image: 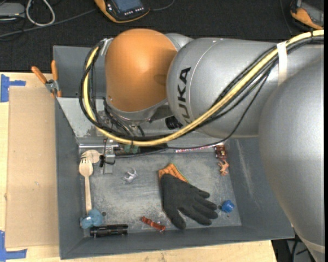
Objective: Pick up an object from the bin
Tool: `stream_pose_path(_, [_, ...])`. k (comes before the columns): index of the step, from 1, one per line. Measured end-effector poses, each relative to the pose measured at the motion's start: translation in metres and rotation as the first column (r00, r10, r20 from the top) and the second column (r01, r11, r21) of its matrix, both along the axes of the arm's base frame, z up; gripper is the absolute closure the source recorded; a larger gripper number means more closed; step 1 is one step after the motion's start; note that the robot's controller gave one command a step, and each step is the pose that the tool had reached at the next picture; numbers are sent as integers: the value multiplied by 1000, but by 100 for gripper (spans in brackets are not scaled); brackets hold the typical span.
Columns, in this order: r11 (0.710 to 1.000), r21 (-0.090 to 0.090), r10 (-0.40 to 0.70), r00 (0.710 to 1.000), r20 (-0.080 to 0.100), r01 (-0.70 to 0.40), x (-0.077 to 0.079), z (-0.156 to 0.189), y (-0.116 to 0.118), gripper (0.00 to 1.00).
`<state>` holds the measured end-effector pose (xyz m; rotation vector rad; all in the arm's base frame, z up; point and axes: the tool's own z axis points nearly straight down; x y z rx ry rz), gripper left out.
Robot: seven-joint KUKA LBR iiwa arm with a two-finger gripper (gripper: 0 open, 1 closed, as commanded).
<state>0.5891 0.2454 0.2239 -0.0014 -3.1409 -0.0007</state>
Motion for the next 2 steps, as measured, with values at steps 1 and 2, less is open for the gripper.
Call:
stream_pose_path(1, [999,0,-37,999,-2,37,11,17,-62,0])
stream_pose_path(2, [999,2,45,999,3,-45,21,-41,-71,0])
